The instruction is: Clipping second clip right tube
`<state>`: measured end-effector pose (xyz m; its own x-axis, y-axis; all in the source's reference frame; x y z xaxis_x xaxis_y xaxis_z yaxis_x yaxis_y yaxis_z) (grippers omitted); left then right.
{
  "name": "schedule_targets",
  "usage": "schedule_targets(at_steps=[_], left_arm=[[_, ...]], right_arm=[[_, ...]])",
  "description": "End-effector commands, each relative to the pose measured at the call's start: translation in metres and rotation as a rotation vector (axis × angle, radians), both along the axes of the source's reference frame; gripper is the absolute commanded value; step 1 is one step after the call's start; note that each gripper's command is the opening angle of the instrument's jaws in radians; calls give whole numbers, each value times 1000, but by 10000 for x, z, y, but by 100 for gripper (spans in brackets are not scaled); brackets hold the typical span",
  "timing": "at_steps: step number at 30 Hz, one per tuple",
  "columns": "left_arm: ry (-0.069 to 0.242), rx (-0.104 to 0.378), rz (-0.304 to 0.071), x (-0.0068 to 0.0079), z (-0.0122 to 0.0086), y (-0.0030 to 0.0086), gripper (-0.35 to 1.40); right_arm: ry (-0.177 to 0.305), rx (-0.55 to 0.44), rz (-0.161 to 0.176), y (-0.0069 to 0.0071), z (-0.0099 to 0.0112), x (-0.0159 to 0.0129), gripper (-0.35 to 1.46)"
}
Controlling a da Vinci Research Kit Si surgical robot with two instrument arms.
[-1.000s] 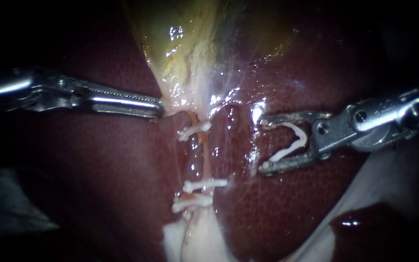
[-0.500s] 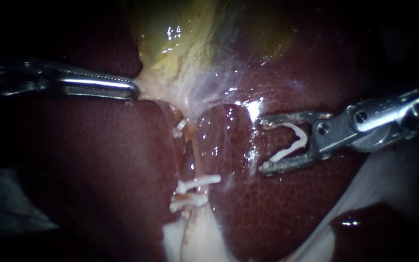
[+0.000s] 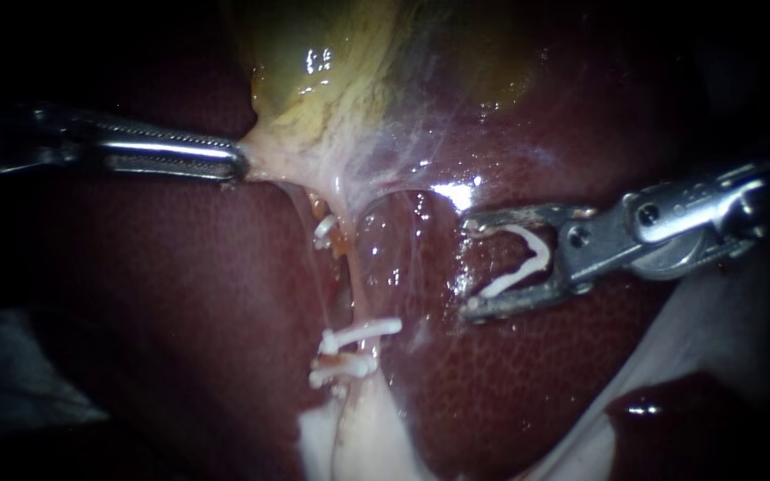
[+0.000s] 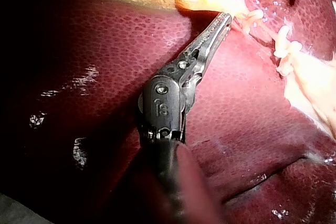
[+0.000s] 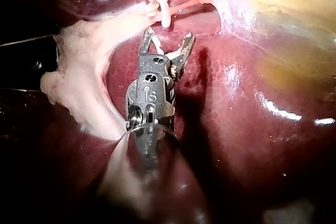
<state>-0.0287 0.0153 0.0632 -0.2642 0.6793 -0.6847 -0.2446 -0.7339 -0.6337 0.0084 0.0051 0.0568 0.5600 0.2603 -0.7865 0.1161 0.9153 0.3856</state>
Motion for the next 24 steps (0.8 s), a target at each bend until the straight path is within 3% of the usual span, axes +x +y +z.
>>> schedule_targets(at_steps=[1,10,16,24], left_arm=[[0,0,0,0,0,0,-35],[1,0,0,3,-2,1,-35],[3,0,-3,3,-4,0,-35],[3,0,-4,3,-5,-1,-35]], right_arm=[[2,16,6,-3,3,3,50],[9,122,20,-25,35,35,50],[22,261,81,-26,63,50,50],[41,352,93,-29,88,69,50]])
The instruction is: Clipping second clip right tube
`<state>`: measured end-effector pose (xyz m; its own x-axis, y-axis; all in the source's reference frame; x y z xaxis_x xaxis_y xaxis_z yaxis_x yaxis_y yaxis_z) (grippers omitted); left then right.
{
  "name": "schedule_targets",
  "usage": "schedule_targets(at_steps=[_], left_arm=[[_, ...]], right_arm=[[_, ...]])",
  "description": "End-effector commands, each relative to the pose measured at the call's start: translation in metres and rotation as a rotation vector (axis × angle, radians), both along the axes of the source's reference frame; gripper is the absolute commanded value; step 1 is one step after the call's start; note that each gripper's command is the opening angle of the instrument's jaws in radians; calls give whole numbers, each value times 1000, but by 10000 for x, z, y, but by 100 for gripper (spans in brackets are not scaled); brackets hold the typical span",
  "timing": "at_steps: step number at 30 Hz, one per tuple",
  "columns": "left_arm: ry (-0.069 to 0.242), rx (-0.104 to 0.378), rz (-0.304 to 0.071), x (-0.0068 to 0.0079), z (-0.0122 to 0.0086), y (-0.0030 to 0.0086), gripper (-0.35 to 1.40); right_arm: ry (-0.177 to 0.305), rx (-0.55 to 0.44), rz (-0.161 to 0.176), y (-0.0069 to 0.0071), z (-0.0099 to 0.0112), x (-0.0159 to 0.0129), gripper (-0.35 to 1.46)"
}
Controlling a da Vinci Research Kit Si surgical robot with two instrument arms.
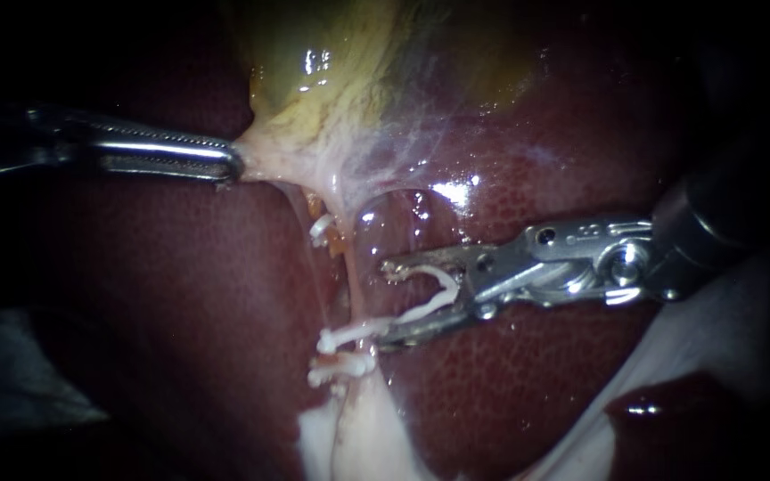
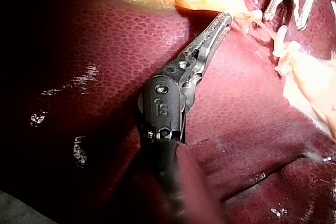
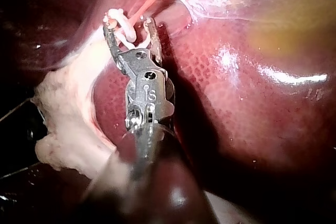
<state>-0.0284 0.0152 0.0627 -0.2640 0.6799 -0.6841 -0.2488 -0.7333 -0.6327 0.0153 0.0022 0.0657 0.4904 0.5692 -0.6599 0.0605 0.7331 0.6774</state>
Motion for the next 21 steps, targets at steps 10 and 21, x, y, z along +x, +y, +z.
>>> schedule_targets(at_steps=[10,21], left_arm=[[0,0,0,0,-1,-1,-35],[1,0,0,0,-1,-1,-35]], right_arm=[[19,37,16,-9,26,23,50],[109,143,16,-23,46,45,50]])
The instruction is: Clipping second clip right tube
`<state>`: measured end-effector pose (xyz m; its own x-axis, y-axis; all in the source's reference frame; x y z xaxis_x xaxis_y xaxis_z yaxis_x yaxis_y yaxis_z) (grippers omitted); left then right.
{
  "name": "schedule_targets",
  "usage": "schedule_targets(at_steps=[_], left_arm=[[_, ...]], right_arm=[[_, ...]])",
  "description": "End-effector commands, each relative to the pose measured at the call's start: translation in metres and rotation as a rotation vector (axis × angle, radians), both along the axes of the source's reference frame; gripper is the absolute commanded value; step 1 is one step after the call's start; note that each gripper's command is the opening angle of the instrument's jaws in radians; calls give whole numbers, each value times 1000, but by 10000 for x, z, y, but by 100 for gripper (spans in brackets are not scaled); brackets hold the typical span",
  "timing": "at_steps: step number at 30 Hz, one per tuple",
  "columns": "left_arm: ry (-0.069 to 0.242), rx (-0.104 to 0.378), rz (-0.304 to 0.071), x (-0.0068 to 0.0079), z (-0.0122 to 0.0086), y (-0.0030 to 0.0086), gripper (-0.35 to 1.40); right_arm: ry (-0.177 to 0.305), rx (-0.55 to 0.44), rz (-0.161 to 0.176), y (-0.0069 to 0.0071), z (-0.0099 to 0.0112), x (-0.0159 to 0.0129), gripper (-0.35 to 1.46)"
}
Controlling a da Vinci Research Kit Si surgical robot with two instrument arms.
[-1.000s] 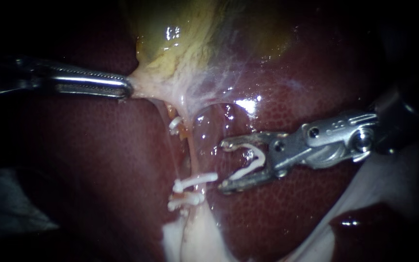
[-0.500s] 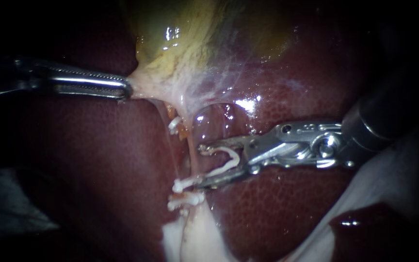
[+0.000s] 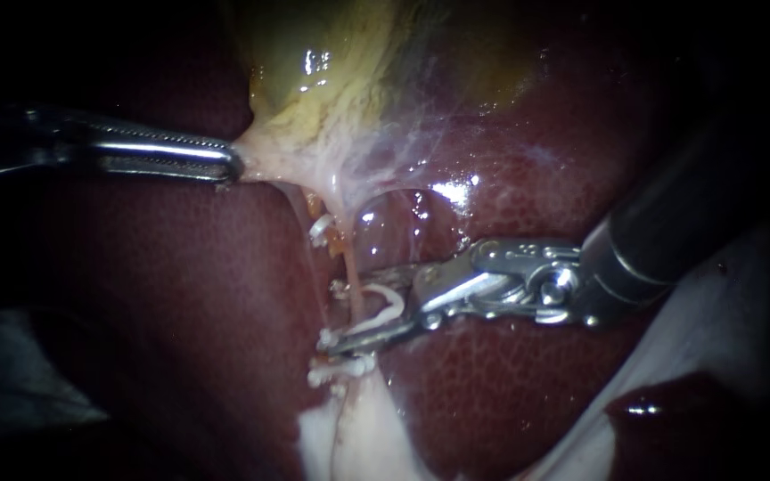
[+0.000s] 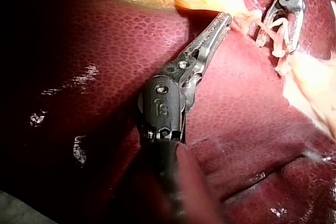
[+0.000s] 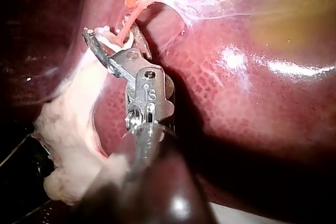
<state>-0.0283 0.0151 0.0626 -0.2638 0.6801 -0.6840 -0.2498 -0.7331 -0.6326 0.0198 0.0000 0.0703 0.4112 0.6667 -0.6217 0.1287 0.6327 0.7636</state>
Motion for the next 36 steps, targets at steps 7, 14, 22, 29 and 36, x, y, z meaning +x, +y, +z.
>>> schedule_targets(at_steps=[7,14,22,29,36], left_arm=[[0,0,0,0,0,0,-35],[0,0,0,0,0,0,-35],[0,0,0,0,0,0,-35],[0,0,0,0,0,0,-35],[0,0,0,0,0,0,-35]], right_arm=[[67,82,15,-3,-6,5,50],[115,132,15,0,-25,8,48],[117,179,13,6,-36,6,38],[100,228,9,5,-36,2,11],[75,287,10,3,-37,-3,-35]])
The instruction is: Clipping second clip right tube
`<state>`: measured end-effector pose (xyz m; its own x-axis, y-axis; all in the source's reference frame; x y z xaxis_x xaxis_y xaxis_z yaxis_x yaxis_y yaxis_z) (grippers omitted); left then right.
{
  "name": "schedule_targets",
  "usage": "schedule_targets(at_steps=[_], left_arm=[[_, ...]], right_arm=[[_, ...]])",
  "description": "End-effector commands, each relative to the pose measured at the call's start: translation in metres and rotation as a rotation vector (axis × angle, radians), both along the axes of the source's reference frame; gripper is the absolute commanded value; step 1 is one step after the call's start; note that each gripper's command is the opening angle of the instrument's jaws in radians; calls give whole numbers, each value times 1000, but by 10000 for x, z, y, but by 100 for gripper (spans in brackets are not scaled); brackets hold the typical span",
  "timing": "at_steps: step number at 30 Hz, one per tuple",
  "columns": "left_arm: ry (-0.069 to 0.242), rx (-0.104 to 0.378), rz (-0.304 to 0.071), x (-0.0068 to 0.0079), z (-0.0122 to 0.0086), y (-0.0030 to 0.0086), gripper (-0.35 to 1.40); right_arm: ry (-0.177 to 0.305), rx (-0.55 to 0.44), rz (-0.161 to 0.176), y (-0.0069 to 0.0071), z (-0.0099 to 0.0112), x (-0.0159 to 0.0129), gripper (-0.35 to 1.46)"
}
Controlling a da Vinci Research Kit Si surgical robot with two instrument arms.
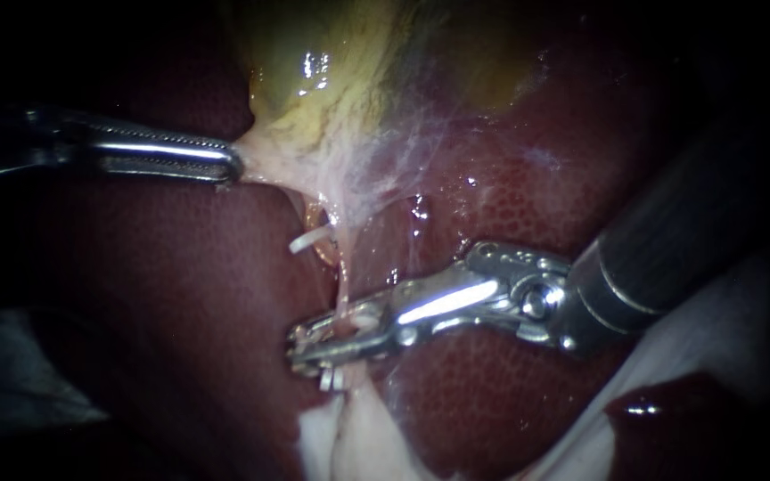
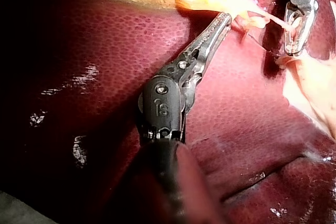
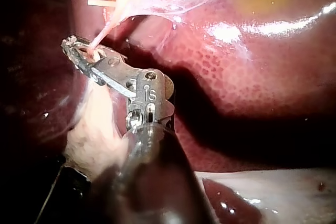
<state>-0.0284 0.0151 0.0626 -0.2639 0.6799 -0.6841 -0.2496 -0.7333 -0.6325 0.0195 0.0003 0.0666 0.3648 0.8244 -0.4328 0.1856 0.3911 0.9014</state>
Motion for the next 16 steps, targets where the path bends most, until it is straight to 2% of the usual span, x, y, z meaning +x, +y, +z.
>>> schedule_targets(at_steps=[1,8,16], left_arm=[[0,0,0,0,0,0,-35],[2,-1,-2,0,0,0,-35],[2,-1,-2,-1,0,0,-35]], right_arm=[[-3,8,0,-1,0,0,-35],[-1,6,-5,-6,-2,0,-35],[-1,6,-5,-5,-1,0,-35]])
